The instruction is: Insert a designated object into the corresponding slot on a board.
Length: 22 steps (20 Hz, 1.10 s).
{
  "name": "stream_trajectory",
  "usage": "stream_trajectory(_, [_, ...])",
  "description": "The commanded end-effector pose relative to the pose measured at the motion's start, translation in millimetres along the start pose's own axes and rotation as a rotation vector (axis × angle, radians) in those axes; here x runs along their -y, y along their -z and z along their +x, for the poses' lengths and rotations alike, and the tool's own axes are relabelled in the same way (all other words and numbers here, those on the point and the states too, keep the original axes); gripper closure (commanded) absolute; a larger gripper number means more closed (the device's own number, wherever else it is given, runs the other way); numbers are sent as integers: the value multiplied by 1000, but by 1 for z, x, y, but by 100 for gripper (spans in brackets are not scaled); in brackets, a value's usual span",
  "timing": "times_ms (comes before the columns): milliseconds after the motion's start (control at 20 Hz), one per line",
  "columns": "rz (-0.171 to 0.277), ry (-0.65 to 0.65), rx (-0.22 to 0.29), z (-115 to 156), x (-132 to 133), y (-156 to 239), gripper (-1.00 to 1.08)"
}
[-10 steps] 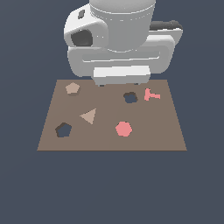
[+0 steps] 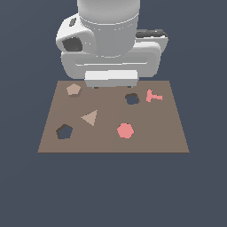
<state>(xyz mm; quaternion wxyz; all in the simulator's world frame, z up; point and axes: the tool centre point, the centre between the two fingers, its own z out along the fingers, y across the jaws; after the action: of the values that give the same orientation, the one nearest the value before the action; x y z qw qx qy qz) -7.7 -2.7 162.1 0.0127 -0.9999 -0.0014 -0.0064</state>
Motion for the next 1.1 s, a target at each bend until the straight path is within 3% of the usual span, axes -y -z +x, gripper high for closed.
stream_trajectory(0, [-3, -21, 2, -7, -16, -10, -92])
stream_trajectory(600, [-23, -172, 9, -64, -129, -85, -92])
stream_trajectory(1050, [-29, -221, 11, -85, -165, -110, -92])
